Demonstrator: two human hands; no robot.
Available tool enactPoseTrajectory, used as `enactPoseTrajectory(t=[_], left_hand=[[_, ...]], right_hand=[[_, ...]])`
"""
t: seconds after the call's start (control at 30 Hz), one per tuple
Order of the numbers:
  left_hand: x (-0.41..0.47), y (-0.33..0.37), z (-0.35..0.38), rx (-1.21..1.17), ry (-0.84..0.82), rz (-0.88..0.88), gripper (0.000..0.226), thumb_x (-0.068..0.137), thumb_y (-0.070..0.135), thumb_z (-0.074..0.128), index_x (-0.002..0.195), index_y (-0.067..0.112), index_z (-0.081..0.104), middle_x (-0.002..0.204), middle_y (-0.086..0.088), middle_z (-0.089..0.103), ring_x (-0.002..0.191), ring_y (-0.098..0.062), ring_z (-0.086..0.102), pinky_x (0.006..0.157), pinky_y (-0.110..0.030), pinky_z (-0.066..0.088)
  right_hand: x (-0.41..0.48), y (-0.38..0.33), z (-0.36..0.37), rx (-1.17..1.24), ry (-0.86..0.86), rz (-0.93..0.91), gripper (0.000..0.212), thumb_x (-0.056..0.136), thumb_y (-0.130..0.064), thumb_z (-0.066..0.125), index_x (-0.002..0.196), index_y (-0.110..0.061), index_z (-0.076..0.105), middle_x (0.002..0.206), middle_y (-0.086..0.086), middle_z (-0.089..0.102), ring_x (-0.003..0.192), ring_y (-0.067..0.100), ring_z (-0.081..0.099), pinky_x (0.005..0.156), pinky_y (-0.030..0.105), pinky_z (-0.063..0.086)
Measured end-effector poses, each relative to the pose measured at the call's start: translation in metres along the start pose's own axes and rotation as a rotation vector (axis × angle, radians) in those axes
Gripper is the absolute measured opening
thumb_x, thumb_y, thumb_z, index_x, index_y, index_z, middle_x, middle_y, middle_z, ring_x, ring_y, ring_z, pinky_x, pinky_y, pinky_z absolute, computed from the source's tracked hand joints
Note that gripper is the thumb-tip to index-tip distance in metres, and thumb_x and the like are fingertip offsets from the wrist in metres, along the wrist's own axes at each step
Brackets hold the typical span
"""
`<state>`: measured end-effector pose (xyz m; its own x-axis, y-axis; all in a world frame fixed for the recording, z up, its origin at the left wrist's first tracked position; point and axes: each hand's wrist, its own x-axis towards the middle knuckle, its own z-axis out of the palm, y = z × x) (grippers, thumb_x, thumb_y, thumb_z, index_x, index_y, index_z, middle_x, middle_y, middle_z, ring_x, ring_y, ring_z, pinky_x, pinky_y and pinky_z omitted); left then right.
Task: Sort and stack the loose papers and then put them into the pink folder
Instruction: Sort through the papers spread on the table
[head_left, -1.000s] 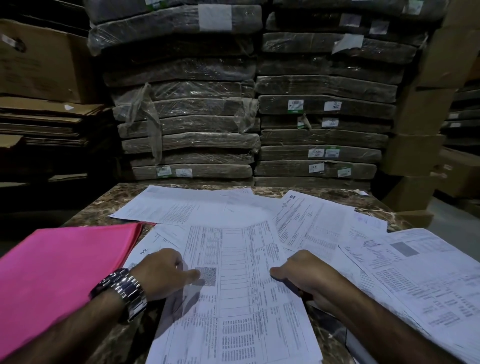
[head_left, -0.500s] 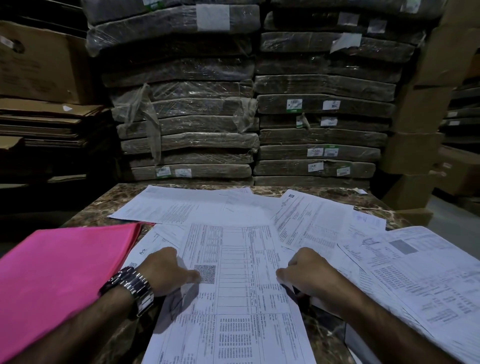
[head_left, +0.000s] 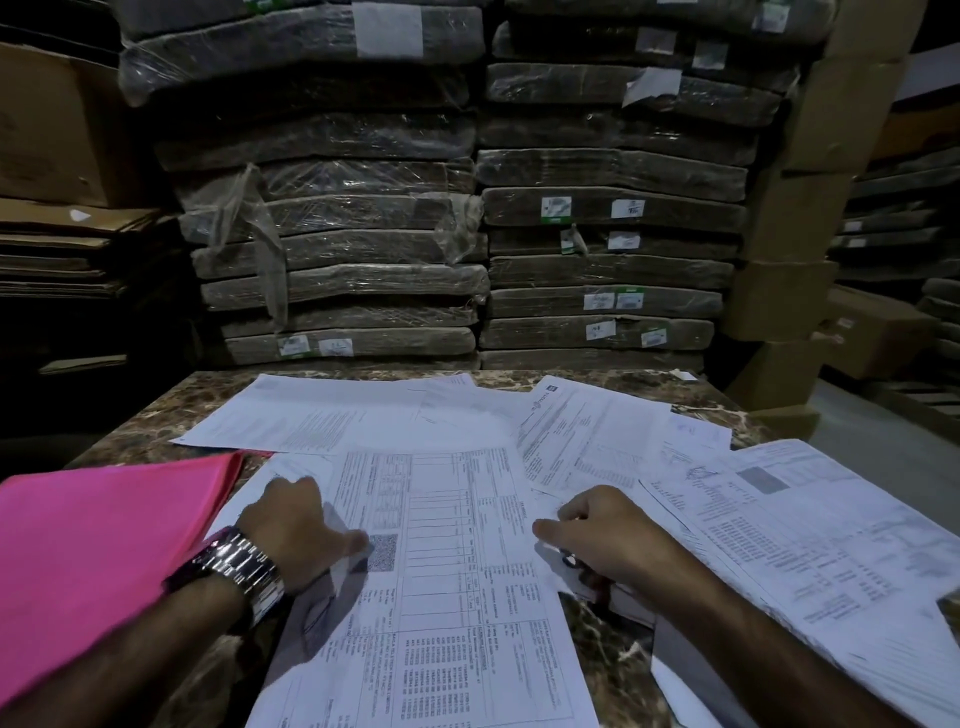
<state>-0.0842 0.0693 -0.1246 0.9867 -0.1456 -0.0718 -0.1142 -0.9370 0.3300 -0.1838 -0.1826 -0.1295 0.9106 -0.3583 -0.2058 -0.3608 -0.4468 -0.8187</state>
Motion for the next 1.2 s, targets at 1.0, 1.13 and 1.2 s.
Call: enactPoseTrajectory(t=[1.0,1.13,1.2], left_hand=[[0.035,0.309,0.134,0.333,-0.141,0.600,0.093,0.061,0.084,0.052,0.118,0.011,0.052,0.121,-0.015,0.048,0.112,-0.033,0.044,0.094,-0.047,0.041],[0.035,0.321,0.120,0.241,-0.261,0.619,0.075,0.063,0.073,0.066,0.094,0.004,0.064,0.095,-0.009,0.063,0.077,-0.021,0.058,0.065,-0.029,0.048],[0.039,0.325,0.116,0.160,-0.306,0.586,0.061,0.069,0.062,0.071,0.093,0.006,0.064,0.095,-0.008,0.068,0.072,-0.020,0.059,0.052,-0.024,0.039]], right_hand=[[-0.020,0.119,-0.100,-0.312,0.615,0.074,0.028,0.090,-0.022,0.060,0.115,-0.011,0.065,0.113,0.005,0.066,0.108,0.022,0.058,0.088,0.025,0.043],[-0.016,0.123,-0.102,-0.314,0.583,0.086,0.032,0.087,-0.030,0.064,0.114,-0.012,0.066,0.110,0.006,0.066,0.106,0.020,0.058,0.084,0.025,0.042],[-0.017,0.122,-0.103,-0.305,0.580,0.080,0.033,0.087,-0.032,0.065,0.113,-0.011,0.066,0.109,0.006,0.067,0.104,0.021,0.059,0.079,0.023,0.039]])
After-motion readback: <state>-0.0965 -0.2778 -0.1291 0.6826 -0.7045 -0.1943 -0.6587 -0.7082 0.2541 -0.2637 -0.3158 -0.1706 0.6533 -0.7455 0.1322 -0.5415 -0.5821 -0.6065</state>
